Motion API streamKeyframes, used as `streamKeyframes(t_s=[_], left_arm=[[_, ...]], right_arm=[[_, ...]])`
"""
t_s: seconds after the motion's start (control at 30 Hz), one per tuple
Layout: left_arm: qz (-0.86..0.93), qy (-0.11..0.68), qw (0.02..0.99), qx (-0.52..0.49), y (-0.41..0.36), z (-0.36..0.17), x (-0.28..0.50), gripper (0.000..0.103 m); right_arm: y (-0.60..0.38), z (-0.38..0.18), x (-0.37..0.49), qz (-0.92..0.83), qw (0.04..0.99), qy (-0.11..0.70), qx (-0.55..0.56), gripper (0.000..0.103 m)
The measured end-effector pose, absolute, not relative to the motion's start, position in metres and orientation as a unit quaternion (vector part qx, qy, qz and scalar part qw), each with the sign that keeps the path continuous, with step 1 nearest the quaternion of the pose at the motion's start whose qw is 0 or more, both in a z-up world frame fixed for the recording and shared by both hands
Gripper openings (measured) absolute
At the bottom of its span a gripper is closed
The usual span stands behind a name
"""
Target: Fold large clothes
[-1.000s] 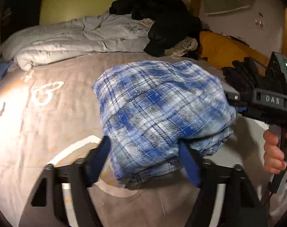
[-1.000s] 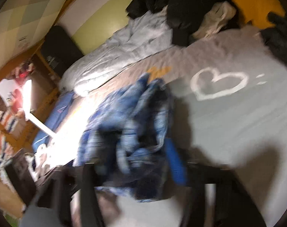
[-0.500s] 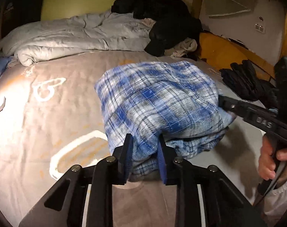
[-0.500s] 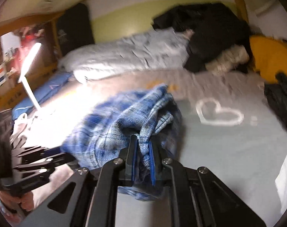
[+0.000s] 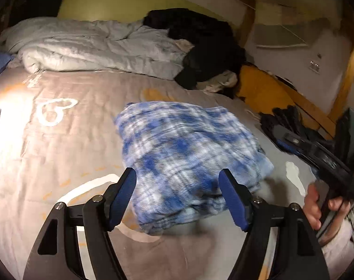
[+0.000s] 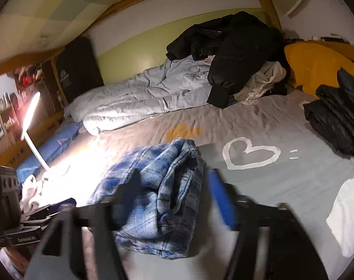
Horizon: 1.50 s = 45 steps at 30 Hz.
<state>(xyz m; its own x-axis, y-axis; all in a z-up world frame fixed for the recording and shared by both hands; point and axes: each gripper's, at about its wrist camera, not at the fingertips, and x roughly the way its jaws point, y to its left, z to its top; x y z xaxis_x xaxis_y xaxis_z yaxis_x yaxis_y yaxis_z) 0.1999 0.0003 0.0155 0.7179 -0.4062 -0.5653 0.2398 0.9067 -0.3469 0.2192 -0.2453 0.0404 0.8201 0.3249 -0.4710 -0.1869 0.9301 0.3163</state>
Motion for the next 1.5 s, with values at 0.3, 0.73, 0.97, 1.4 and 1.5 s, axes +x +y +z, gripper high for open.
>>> streamKeyframes(t_s=[0.3, 0.73, 0.97, 1.4, 1.5], left_arm=[[-0.156, 0.383, 0.892, -0.179, 0.011, -0.022, 0.225, 0.081], [-0.156, 0.424, 0.872, -0.190, 0.001, -0.047, 0.226, 0.082], [-0.153, 0.394, 0.895, -0.141, -0.005, -0.026, 0.218, 0.080], [-0.139, 0.358, 0.919, -0.083, -0.013, -0.010, 0.210, 0.079], [-0.143, 0.353, 0.919, -0.101, -0.008, -0.008, 0.209, 0.079]], right_arm=[[-0.216, 0.022, 0.233, 0.149, 0.938, 0.301, 0.088, 0.096], [-0.179, 0.015, 0.230, 0.212, 0.930, 0.301, 0.016, 0.039], [-0.204, 0.011, 0.232, 0.163, 0.933, 0.316, 0.049, 0.004], [-0.219, -0.011, 0.243, 0.132, 0.905, 0.397, 0.075, 0.008], [-0.223, -0.009, 0.238, 0.137, 0.907, 0.390, 0.087, 0.018]])
